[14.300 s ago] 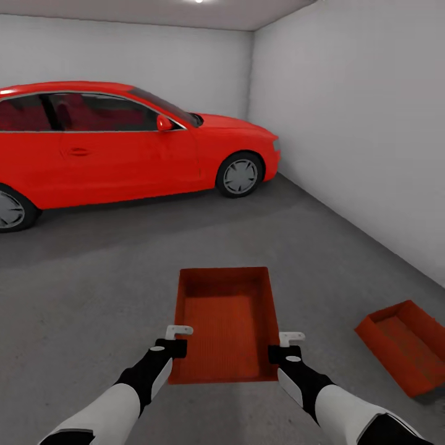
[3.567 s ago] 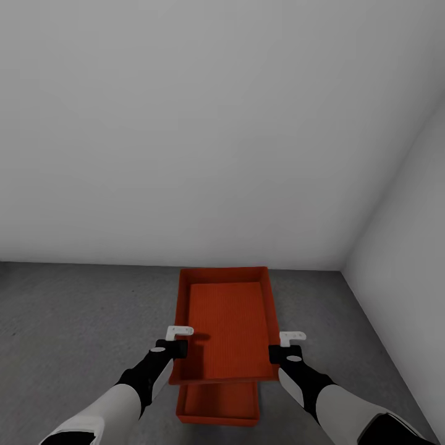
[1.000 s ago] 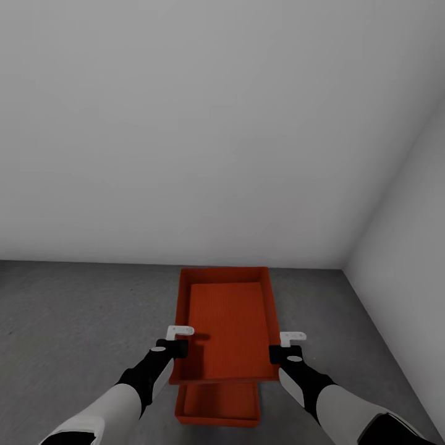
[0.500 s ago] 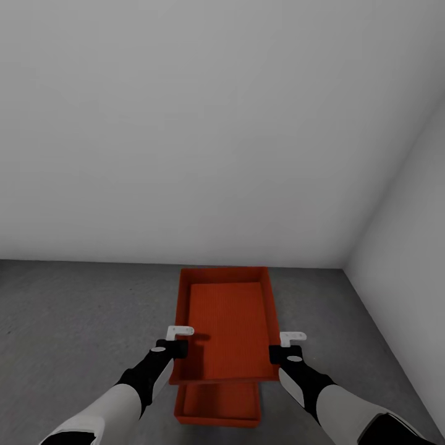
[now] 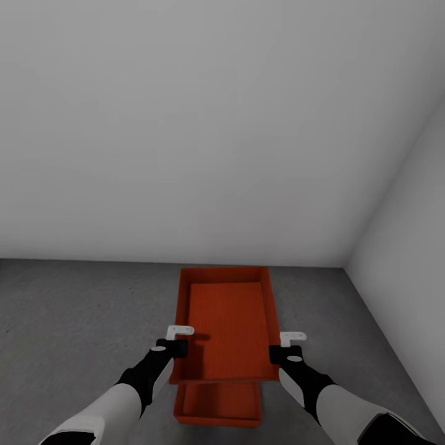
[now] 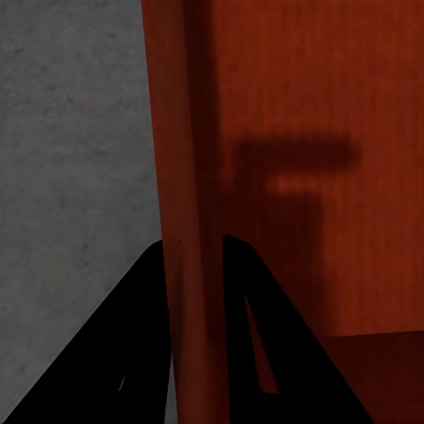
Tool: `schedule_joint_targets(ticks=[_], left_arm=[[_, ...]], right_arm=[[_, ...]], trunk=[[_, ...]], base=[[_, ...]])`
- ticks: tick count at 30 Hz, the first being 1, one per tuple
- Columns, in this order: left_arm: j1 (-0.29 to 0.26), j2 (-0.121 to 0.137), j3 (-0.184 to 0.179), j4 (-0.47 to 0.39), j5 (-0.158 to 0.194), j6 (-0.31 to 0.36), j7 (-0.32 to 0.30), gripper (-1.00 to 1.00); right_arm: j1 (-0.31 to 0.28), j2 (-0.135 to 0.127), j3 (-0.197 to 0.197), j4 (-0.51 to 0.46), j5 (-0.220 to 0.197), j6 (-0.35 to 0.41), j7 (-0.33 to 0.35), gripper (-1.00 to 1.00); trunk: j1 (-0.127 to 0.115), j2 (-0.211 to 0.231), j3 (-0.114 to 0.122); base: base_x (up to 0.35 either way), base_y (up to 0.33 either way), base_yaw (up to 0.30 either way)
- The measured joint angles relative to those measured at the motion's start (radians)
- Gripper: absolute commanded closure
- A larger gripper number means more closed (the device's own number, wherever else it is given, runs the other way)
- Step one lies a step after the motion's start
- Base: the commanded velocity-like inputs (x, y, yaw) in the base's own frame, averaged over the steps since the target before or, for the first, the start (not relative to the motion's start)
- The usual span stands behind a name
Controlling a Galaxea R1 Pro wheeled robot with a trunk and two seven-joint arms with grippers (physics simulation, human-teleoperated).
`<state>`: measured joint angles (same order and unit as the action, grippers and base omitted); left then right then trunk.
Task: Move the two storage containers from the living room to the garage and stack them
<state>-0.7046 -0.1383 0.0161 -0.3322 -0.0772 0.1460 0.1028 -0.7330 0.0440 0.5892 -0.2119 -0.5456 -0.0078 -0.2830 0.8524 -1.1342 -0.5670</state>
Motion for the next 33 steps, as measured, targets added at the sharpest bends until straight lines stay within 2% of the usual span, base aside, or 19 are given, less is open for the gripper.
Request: schedule_joint_targets(ticks=[8,33], left_arm=[[0.000,0.000,0.000,0.001,0.000,-0.001,0.000,1.00],[0.000,0.002,-0.003,0.001,0.003,-0.001,0.000,1.00]], right_arm=[[0.000,0.000,0.000,0.000,0.000,0.000,0.000,1.00],[0.000,0.002,0.002,0.001,-0.001,-0.001,-0.002,1.00]], trunk=[[0.031,-0.056,-0.028],[0.127,-0.231,-0.146]], base=[[0.000,0.000,0.000],[0.000,0.000,0.000]])
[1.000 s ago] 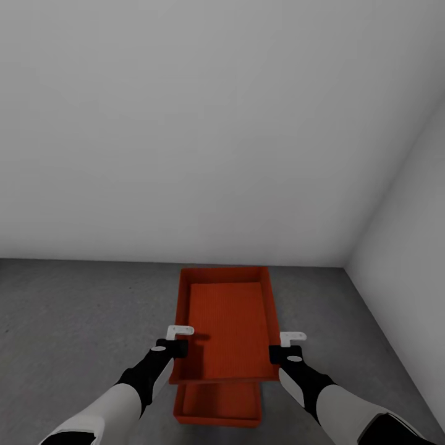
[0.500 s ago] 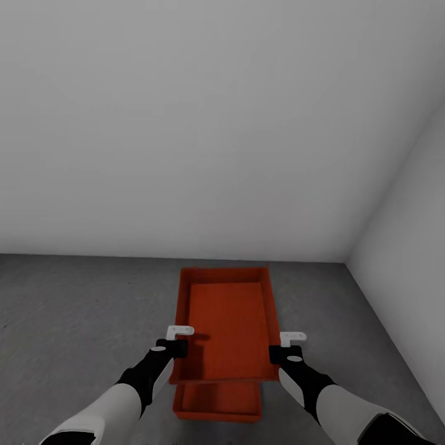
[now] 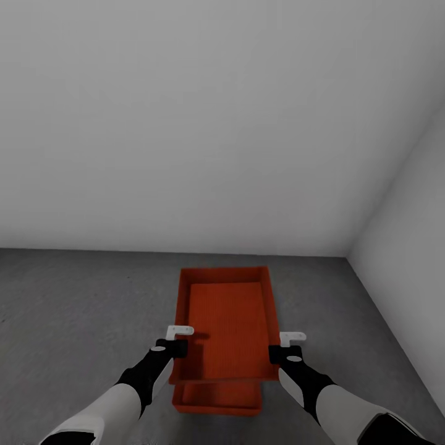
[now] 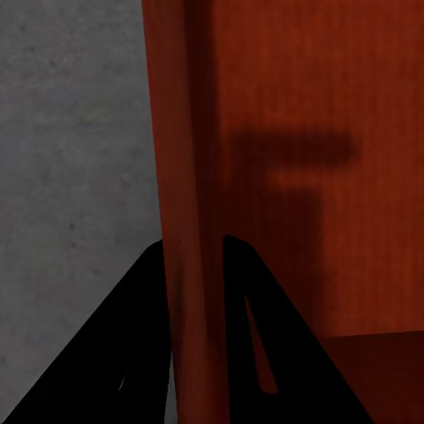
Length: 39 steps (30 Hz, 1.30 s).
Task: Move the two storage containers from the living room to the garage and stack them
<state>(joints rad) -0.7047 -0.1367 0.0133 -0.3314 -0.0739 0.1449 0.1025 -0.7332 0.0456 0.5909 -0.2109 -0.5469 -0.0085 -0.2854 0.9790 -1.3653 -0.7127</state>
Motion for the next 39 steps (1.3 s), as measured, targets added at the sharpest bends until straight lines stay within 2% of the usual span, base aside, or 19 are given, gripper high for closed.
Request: schedule_joint_targets(ticks=[36,39], left_arm=[[0.000,0.002,-0.003,0.001,0.004,-0.002,0.000,1.00],[0.000,0.002,-0.003,0.002,0.005,-0.004,0.000,1.00]], right_arm=[[0.000,0.001,0.001,0.000,0.000,0.000,-0.002,1.00],[0.000,0.001,0.000,-0.001,0.002,0.000,-0.003,1.00]], trunk=[[0.138,-0.252,-0.171],[0.138,-0.252,-0.174]], base=[[0.000,0.000,0.000],[0.000,0.000,0.000]])
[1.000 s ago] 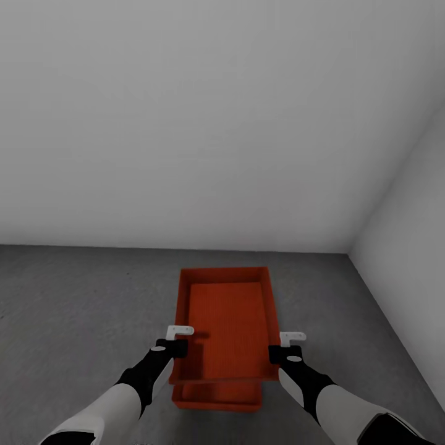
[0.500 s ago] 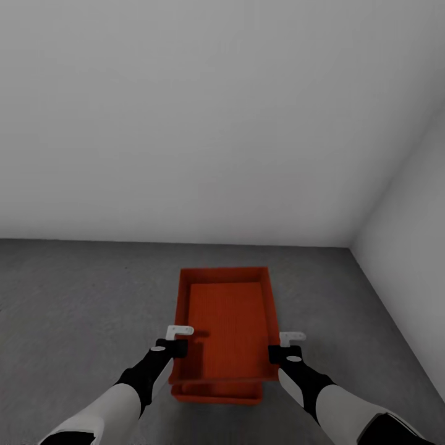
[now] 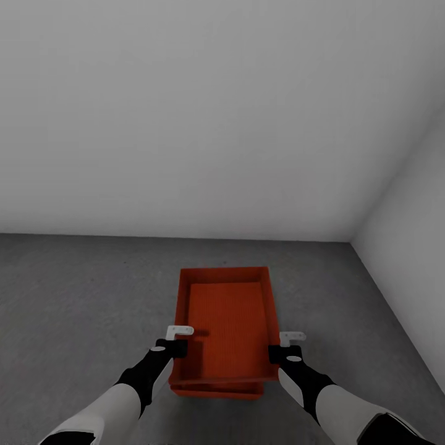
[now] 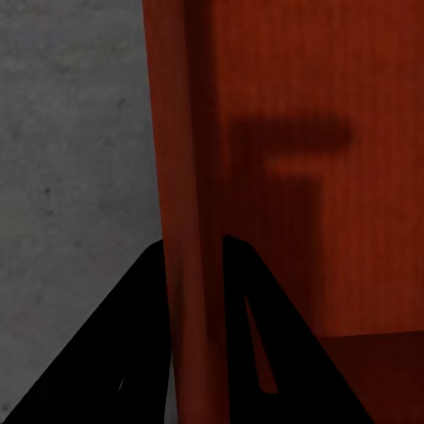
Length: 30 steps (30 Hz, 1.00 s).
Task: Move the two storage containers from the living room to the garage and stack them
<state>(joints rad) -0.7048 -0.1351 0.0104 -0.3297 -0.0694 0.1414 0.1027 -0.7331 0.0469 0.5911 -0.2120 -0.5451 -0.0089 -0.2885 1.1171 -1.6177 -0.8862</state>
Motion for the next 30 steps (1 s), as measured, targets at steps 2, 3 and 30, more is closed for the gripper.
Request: schedule_joint_targets(ticks=[2,3,30], left_arm=[[0.000,0.000,0.001,0.002,-0.001,-0.002,0.000,1.00],[0.000,0.000,0.002,0.002,-0.001,-0.003,-0.001,1.00],[0.000,0.000,0.009,0.003,-0.007,-0.004,-0.004,1.00]], right_arm=[[0.000,0.000,0.000,0.000,0.001,0.000,0.000,1.00],[0.000,0.000,0.000,0.000,0.001,0.000,0.000,1.00],[0.000,0.000,-0.001,0.000,0.003,0.000,0.000,1.00]], trunk=[[0.000,0.000,0.000],[0.000,0.000,0.000],[0.000,0.000,-0.001]], base=[[0.000,0.000,0.000],[0.000,0.000,0.000],[0.000,0.000,-0.072]])
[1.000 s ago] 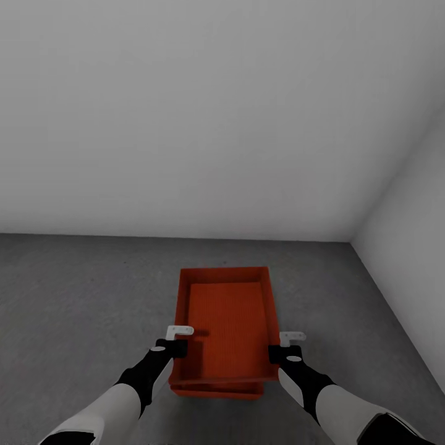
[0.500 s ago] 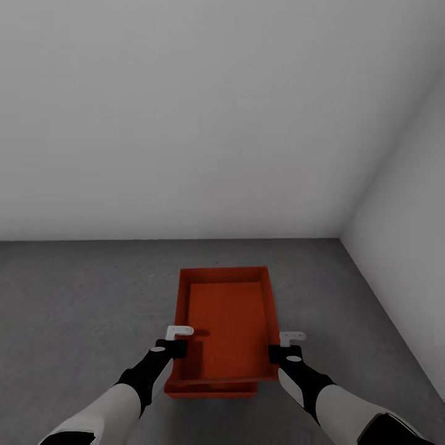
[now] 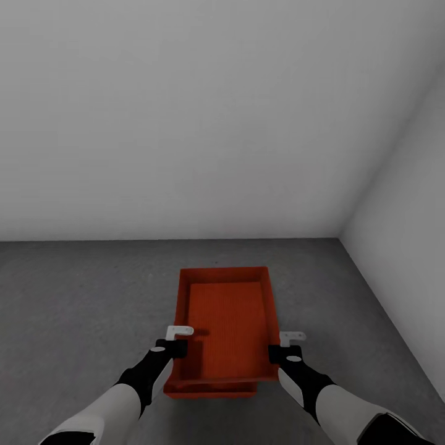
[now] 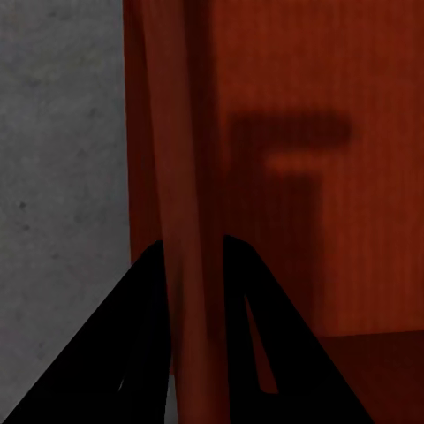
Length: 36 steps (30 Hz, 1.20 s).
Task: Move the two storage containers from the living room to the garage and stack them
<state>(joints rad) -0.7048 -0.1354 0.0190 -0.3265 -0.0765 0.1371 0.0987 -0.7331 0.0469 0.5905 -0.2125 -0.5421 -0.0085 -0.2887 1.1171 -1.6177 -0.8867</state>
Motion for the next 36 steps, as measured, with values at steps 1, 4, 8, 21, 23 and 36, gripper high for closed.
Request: schedule_joint_targets(ticks=[1,4,8,21,23,36], left_arm=[[0.000,0.000,0.003,0.000,-0.003,0.000,-0.001,1.00],[0.000,0.000,0.006,0.001,-0.004,0.000,-0.002,1.00],[0.000,0.000,0.007,0.001,-0.005,-0.001,-0.002,1.00],[0.000,-0.001,0.002,-0.006,-0.004,0.007,0.001,1.00],[0.000,0.000,0.004,-0.003,-0.003,0.004,0.000,1.00],[0.000,0.000,-0.001,0.002,0.002,-0.001,0.001,1.00]], right_arm=[[0.000,0.000,0.000,0.000,0.000,0.000,0.000,1.00],[0.000,0.000,0.000,0.000,0.000,0.000,0.000,1.00],[0.000,0.000,0.001,0.000,0.000,0.000,0.000,1.00],[0.000,0.000,-0.002,0.000,-0.002,0.000,0.001,1.00],[0.000,0.000,-0.001,0.000,-0.001,0.001,0.001,1.00],[0.000,0.000,0.001,0.000,0.000,0.001,-0.001,1.00]], trunk=[[0.000,0.000,0.000],[0.000,0.000,0.000],[0.000,0.000,0.000],[0.000,0.000,0.000],[0.000,0.000,0.000],[0.000,0.000,0.000]], base=[[0.000,0.000,0.000],[0.000,0.000,0.000],[0.000,0.000,0.000],[0.000,0.203,0.000],[0.000,0.079,0.000],[0.000,0.008,0.000]])
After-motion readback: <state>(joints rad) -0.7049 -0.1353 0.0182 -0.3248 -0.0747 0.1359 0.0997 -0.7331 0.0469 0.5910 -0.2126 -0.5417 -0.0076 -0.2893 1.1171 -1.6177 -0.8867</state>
